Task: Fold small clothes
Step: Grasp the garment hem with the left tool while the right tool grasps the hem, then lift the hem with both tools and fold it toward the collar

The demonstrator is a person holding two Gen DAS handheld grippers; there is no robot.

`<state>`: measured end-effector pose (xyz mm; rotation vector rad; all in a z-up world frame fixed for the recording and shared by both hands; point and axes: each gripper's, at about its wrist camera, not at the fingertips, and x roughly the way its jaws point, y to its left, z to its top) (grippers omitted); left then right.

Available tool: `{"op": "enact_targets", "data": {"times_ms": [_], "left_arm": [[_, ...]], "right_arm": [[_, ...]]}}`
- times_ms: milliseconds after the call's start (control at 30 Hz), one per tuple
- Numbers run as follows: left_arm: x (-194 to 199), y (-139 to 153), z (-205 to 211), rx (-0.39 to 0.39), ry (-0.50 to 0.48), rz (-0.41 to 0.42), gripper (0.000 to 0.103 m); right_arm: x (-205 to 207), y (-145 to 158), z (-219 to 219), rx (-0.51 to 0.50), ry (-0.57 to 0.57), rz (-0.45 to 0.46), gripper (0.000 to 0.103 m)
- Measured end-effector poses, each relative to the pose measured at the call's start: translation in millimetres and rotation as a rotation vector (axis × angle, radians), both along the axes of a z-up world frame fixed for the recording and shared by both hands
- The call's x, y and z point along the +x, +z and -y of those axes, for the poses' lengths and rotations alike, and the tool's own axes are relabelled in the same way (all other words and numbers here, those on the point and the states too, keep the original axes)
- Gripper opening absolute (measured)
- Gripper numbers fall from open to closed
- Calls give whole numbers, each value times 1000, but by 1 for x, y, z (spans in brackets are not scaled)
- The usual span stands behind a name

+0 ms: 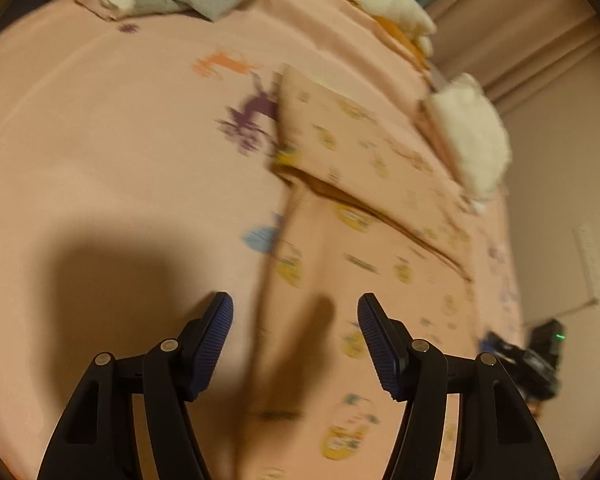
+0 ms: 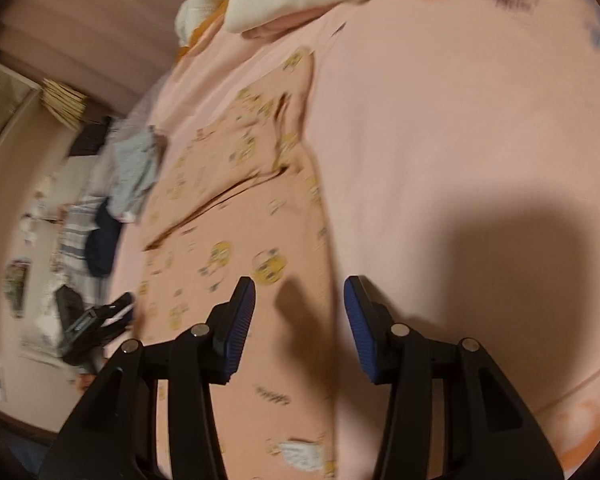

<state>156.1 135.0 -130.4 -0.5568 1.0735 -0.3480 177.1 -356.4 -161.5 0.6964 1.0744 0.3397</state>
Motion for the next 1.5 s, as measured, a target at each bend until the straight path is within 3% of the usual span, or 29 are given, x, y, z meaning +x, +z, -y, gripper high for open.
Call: {"op": "enact_targets", "data": {"times_ms": [267,567,1033,1233,1500], "left_arm": [[-29,-3,7,-46,-59,-13,62],[-77,-6,8,-76,-113,-24,57],[-109,-4,29,-14,-139,-11,56],[-102,-10,27,10,-101,-39,32],[-100,-13,24,57,-77,-45,17]], "right_arm": [[-32,-5,-24,84,76,-36,40],[-69,-6,-35,111,107,-52,37],[-88,-9,-48,99,108,-54,33],[-87,-10,-54,53,100,-58,25],[-86,-16,-48,31,94,-62,4]]}}
